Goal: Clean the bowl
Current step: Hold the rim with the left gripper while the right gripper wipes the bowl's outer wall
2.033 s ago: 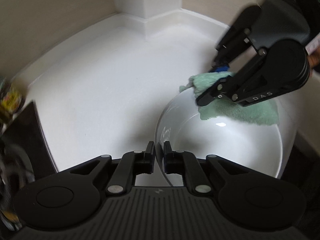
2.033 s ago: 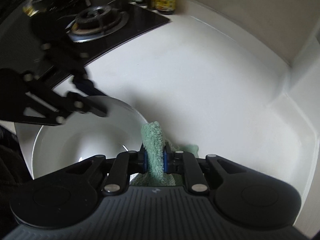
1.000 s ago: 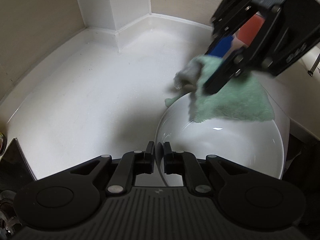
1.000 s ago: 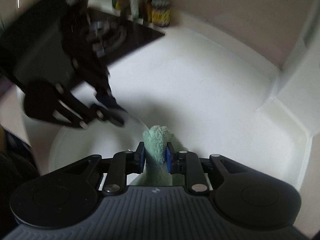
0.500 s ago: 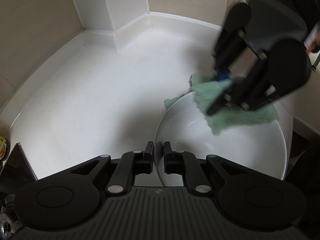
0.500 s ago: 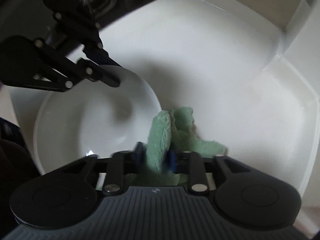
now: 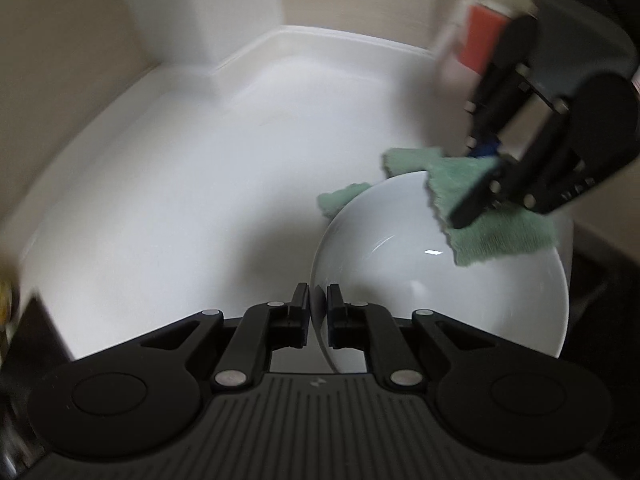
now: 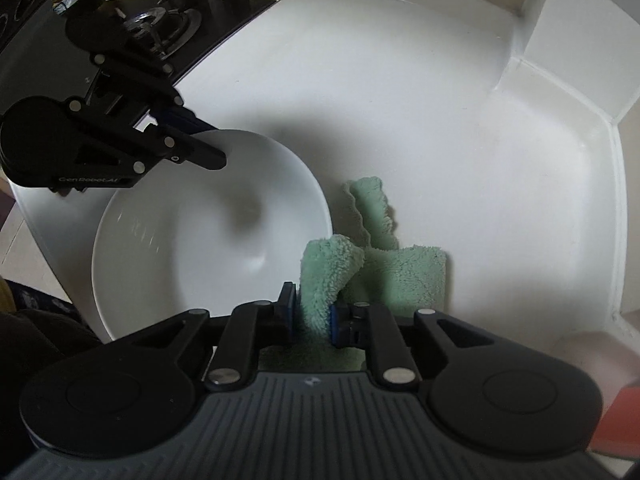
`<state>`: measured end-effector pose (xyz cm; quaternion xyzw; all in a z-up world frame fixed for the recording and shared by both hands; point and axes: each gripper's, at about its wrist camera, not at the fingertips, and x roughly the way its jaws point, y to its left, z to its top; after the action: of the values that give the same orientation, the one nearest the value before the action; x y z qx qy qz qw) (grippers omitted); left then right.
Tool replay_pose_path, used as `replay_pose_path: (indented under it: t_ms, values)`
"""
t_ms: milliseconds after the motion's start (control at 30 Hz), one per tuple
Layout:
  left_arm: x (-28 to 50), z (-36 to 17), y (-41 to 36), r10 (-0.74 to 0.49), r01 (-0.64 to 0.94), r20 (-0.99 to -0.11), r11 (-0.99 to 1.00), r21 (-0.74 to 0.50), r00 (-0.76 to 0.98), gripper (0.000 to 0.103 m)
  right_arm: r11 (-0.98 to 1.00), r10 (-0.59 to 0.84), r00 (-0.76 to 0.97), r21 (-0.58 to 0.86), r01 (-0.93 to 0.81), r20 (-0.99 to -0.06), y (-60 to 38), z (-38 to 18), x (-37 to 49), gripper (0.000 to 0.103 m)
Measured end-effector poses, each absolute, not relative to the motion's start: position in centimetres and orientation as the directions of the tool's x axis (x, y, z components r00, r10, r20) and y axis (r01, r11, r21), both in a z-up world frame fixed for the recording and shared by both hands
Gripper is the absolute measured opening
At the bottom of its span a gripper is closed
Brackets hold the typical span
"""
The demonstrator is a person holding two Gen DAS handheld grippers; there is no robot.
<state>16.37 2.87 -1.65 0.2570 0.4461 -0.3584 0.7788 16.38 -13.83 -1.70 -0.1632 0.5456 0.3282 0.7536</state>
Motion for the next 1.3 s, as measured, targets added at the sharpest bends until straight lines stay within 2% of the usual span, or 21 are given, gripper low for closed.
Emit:
replay_pose_path:
  t_ms: [33,100,167,400,533,700,800,900,1000,1100,1167,1300]
  values:
    - [16.7,-1.5,2.7,-0.329,0.800,-0.879,0.594,0.091,0.344,0.017,0.720,0.313,0.187,0.104,-0.687,-0.931,-13.7,-1.7,16.4,0.013]
    - [17.4,-1.2,2.2,-0.335,0.827,-0.886,0.555,0.090,0.321,0.017,0.681,0.304,0.189,0.074,-0.728,-0.934,-13.2,-1.7,16.4,0.013]
    - [18.0,-1.3,1.6,-0.334,0.844,-0.895,0.530,0.082,0.296,0.011,0.641,0.298,0.186,0.052,-0.766,-0.936,-12.7,-1.7,16.5,0.013]
    - [18.1,-1.3,2.2,-0.277,0.802,-0.909,0.590,0.096,0.312,0.008,0.437,0.285,0.204,-0.063,-0.897,-0.936,-8.9,-1.5,17.7,0.012]
    - [17.4,-1.4,4.2,-0.282,0.682,-0.890,0.730,0.044,0.359,0.007,0.513,0.331,0.218,-0.019,-0.858,-0.918,-8.6,-1.4,19.3,0.009]
    - [15.7,-1.5,4.9,-0.264,0.578,-0.878,0.816,0.018,0.400,0.007,0.738,0.336,0.242,0.095,-0.668,-0.910,-12.3,-1.3,16.8,0.010]
    - [15.5,-1.3,4.5,-0.252,0.599,-0.887,0.800,0.034,0.387,0.008,0.800,0.387,0.241,0.194,-0.568,-0.890,-14.4,-1.0,14.9,0.011]
    - [15.6,-0.9,3.5,-0.222,0.678,-0.899,0.728,0.105,0.377,0.008,0.802,0.405,0.229,0.224,-0.553,-0.885,-14.7,-2.1,14.0,0.013]
    - [16.0,-1.1,2.4,-0.207,0.755,-0.911,0.638,0.152,0.358,0.009,0.767,0.372,0.189,0.186,-0.615,-0.909,-13.6,-2.8,14.9,0.016]
    - [16.6,-1.2,2.2,-0.200,0.763,-0.918,0.629,0.146,0.341,0.009,0.692,0.313,0.192,0.084,-0.717,-0.930,-12.3,-2.0,15.0,0.016]
    - [17.1,-1.2,2.9,-0.190,0.736,-0.920,0.663,0.137,0.343,0.009,0.618,0.267,0.215,-0.004,-0.786,-0.939,-10.9,-1.9,15.4,0.016]
    - [16.7,-1.2,3.9,-0.186,0.630,-0.908,0.770,0.102,0.374,0.009,0.560,0.294,0.241,-0.038,-0.828,-0.925,-9.1,-1.5,17.8,0.011]
